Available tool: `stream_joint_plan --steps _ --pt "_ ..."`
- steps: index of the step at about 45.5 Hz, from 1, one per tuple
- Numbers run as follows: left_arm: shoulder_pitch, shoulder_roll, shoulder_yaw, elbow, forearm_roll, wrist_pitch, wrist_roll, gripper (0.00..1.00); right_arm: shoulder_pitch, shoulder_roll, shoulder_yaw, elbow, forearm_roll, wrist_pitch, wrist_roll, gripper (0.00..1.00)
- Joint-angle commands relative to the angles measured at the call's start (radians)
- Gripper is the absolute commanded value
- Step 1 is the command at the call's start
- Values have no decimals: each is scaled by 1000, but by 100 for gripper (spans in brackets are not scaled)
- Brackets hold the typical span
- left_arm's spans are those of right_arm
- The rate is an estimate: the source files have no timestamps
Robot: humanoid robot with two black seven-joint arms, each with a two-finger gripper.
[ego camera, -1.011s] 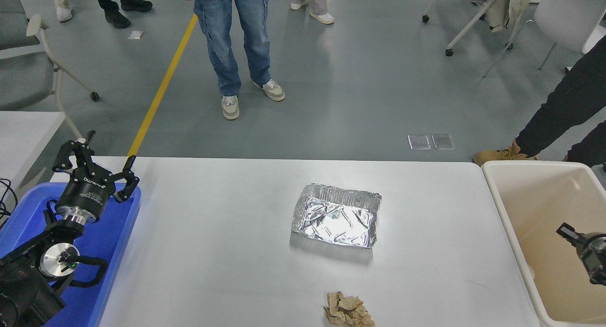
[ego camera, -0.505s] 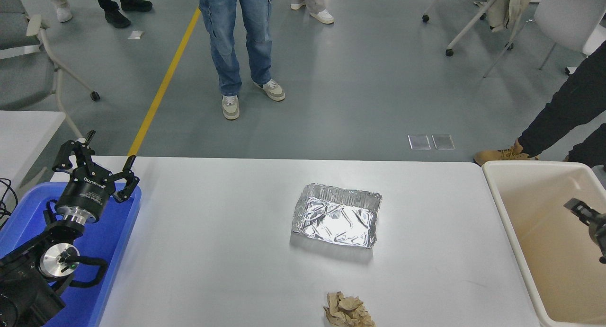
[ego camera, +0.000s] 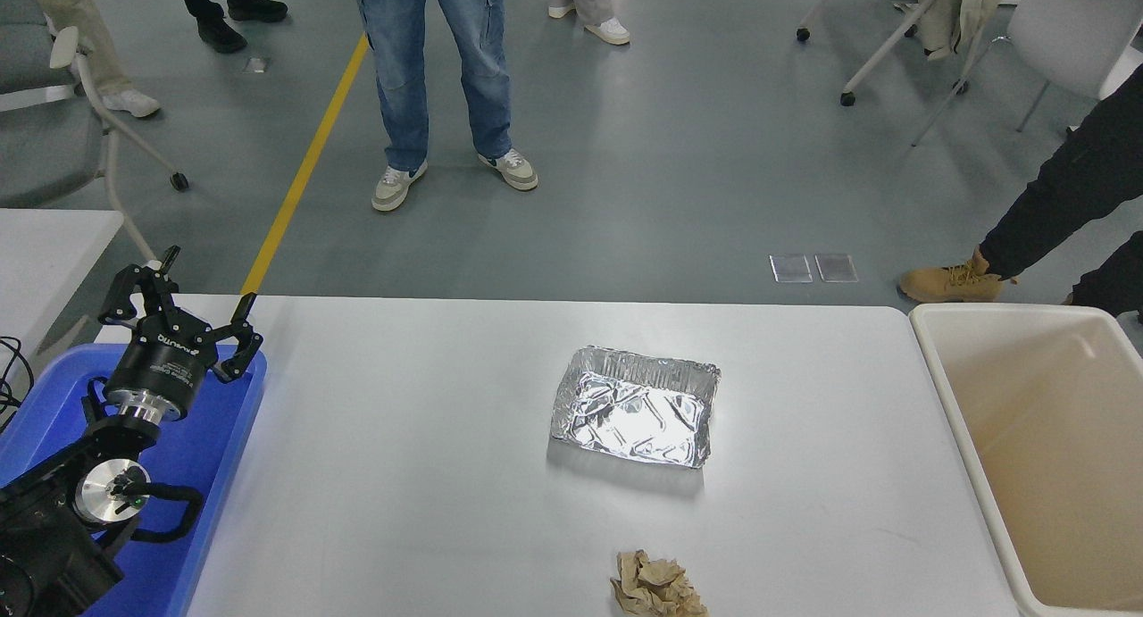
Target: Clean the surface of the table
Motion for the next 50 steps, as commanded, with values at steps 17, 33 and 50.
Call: stream_joint_plan --steps 17,33,50 --pt "0 0 0 0 0 -1 0 100 67 -53 579 219 138 10 3 98" --pt "0 0 0 1 0 -1 0 100 41 -38 806 419 138 15 29 98" --pt "0 -2 0 0 0 0 0 100 -71 36 941 499 138 32 191 99"
